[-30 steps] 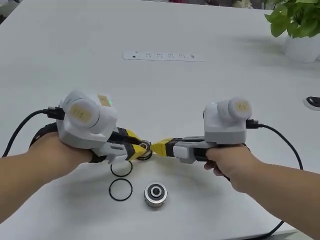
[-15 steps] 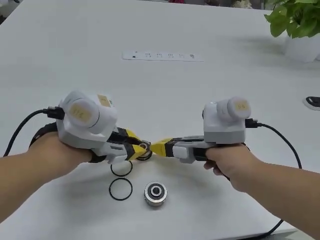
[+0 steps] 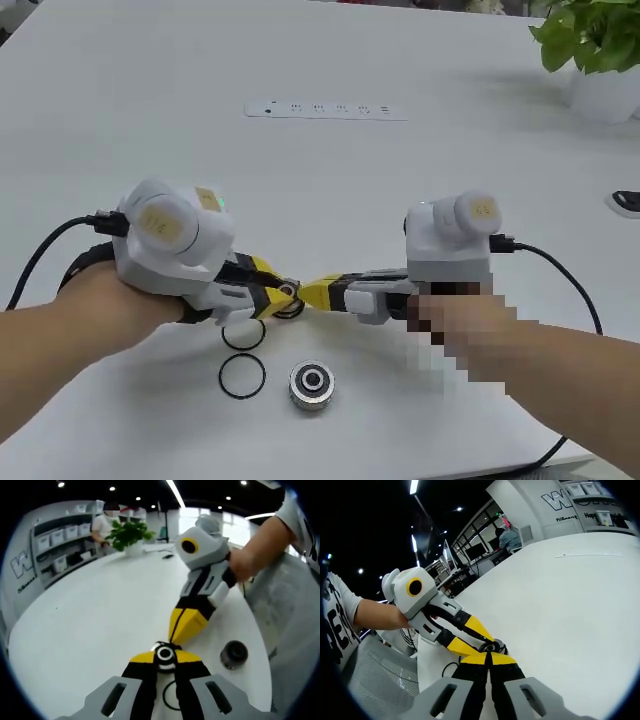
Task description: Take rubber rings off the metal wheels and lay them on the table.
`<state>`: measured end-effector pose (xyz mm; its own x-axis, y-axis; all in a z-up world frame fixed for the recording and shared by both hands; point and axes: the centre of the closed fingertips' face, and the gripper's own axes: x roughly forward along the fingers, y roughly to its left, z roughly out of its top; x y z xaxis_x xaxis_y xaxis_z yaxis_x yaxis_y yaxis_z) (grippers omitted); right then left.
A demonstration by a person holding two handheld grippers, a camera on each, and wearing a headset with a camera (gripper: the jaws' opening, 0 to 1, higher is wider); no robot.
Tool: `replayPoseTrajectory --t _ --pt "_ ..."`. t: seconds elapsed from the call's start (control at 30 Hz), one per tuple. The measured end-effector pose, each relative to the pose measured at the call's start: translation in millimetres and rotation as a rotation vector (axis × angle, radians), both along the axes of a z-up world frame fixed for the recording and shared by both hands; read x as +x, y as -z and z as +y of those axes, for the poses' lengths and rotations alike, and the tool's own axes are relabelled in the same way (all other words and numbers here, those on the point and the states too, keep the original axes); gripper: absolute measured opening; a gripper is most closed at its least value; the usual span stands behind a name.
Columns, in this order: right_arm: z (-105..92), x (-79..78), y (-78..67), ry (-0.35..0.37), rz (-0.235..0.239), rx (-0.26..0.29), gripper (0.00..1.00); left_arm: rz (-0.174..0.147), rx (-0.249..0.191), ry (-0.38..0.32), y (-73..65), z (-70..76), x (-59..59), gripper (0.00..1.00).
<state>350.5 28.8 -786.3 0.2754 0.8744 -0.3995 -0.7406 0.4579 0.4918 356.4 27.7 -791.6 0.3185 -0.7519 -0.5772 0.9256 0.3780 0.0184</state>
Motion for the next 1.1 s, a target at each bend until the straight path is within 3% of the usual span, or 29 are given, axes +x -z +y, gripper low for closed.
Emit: replayPoseTrajectory --t 0.3,0.47,1.1 --pt "2.7 -1.8 -2.7 -0.012 -0.003 0.009 0.0 -0.002 0.002 0.002 -0.1 -0.5 -1.5 0.13" --pt "13.4 -6.6 -13.4 -0.034 -0.008 0.051 0.0 -0.004 0.003 -0.002 -0.4 -0.8 -1.9 0.13" --pt "-1.0 5.0 -3.8 0.023 -0.004 0.03 0.0 -0.005 -0.002 -0.008 -2.3 -1.3 -2.2 0.14"
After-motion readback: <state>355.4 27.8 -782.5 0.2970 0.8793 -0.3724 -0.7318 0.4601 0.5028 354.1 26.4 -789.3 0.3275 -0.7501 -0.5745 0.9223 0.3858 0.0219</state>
